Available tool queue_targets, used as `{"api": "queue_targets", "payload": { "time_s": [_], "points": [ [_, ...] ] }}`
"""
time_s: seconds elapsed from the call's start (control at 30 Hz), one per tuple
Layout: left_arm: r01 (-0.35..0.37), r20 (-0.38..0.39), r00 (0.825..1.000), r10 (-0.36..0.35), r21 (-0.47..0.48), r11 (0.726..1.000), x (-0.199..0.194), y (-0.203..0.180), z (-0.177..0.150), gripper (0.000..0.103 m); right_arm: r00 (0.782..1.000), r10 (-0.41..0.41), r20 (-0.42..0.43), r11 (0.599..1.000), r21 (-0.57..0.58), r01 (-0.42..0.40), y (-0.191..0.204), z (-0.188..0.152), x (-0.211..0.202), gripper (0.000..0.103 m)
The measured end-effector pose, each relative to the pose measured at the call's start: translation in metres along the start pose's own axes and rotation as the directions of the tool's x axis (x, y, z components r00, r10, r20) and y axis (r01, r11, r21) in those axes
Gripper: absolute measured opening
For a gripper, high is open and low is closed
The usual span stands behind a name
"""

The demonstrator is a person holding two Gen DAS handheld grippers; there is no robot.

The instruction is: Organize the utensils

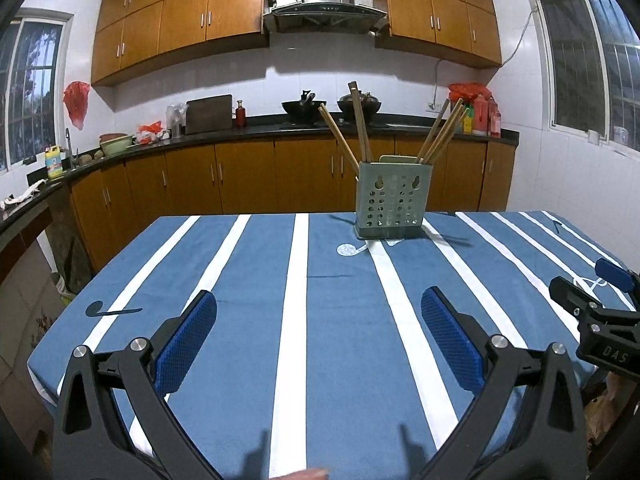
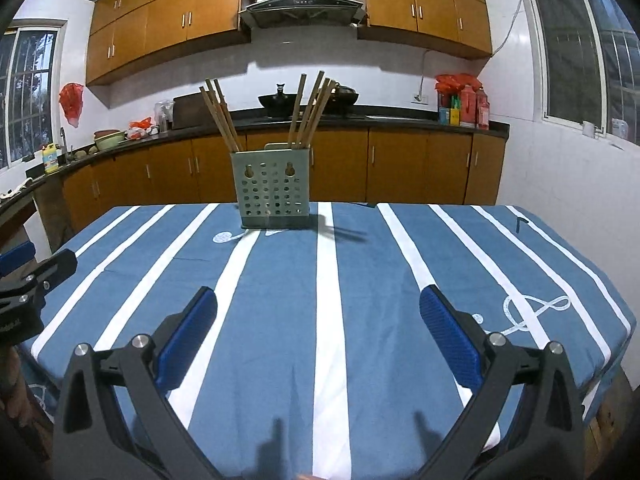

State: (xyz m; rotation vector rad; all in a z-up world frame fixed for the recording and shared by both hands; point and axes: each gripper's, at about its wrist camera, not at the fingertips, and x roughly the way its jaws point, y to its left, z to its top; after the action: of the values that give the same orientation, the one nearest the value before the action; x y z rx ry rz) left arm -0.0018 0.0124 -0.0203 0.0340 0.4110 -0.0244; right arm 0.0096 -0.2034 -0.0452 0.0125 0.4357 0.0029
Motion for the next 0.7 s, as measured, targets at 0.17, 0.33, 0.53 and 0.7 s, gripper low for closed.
{"api": "queue_targets", "payload": {
  "time_s": [0.17,0.33,0.53,0.7],
  "points": [
    [0.000,-0.011,1.000,0.000,-0.003,1.000,0.0019,-0.0006,-0.0025,0.101,1.000,-0.003,-0.005,1.000,0.007,0.003,-0.0020,0.0015,0.0023,0.099],
    [0.000,-0.017,1.000,0.000,-0.008,1.000,0.0022,0.0000,-0.0028,0.101,1.000,-0.002,-0.008,1.000,0.010,0.002,-0.0030,0.0018,0.0029,0.099],
    [0.002,-0.016,1.000,-0.002,-0.008,1.000,0.0016,-0.0005,-0.0027,0.101,1.000,-0.001,-0.009,1.000,0.013,0.001,-0.0033,0.0020,0.0030,0.099],
    [0.003,-0.016,1.000,-0.003,-0.008,1.000,0.0012,-0.0007,-0.0025,0.101,1.000,-0.001,-0.009,1.000,0.014,0.001,-0.0030,0.0021,0.0031,0.099]
  ]
}}
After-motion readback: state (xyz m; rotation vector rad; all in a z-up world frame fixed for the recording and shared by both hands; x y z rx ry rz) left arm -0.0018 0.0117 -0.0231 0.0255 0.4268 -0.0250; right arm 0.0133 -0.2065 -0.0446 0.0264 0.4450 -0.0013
